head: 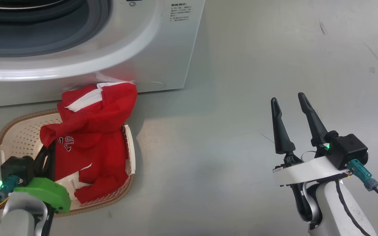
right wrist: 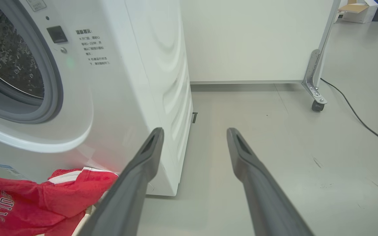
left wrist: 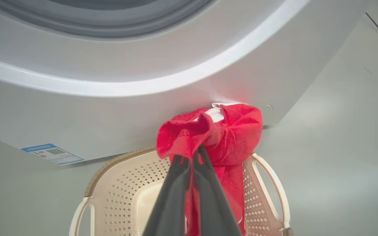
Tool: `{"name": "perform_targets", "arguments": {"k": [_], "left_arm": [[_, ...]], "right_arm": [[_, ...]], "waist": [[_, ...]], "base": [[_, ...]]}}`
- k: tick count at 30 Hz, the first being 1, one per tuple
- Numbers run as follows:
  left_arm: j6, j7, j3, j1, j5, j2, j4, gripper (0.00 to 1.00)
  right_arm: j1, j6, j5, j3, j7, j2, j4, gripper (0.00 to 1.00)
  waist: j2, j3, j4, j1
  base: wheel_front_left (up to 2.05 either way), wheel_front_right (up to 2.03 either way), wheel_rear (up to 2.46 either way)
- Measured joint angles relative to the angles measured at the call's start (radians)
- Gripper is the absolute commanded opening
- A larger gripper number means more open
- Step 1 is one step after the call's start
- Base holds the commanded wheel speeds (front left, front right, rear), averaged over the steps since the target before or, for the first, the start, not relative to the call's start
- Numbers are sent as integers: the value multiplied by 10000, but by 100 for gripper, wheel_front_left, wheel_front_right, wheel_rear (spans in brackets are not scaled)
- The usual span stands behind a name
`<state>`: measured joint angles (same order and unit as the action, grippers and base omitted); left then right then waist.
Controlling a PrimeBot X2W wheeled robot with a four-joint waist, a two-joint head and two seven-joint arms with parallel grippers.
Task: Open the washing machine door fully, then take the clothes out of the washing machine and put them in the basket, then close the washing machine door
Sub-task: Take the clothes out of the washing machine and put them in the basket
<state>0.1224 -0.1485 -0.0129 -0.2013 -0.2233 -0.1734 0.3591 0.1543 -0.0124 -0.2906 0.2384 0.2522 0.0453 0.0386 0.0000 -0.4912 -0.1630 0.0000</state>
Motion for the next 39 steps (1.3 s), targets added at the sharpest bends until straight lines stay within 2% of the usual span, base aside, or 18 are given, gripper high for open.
{"name": "perform_targets", "arguments": {"k": [9,17,20,29,35,38,39], "left_arm": [[-255,756,119,-336,4,-221,1881,0],[-748,1170,591,-917,-125,-251,3172,0],[-1057,1312,940,-1047,-430,-205,3657,0],[-1605,1354,1298,-1499,-510,-238,4428,0],[-1574,1143,1162,-1951,-510,-230,4548,0],[-1285,1034,988,-2151,-512,-100,4652,0],[-1210,1030,926,-2196,-512,-29,4702,9]], "right_arm": [[115,0,0,35,2,-4,-61,100],[237,-4,2,38,2,-4,-67,100],[237,-4,2,31,0,-2,-65,100],[267,-56,13,35,2,-4,-63,100],[292,-82,17,36,0,-4,-61,100],[335,-82,17,54,0,-4,-61,100],[349,-82,17,65,0,-4,-61,100]], "waist": [[0,-458,-196,0],[0,-761,-330,0],[0,-800,-342,0],[0,-892,-340,0],[0,-942,-330,0],[0,-964,-331,0],[0,-971,-333,0]], "base": [[0,0,0],[0,0,0],[0,0,0],[0,0,0],[0,0,0],[0,0,0],[0,0,0]]}}
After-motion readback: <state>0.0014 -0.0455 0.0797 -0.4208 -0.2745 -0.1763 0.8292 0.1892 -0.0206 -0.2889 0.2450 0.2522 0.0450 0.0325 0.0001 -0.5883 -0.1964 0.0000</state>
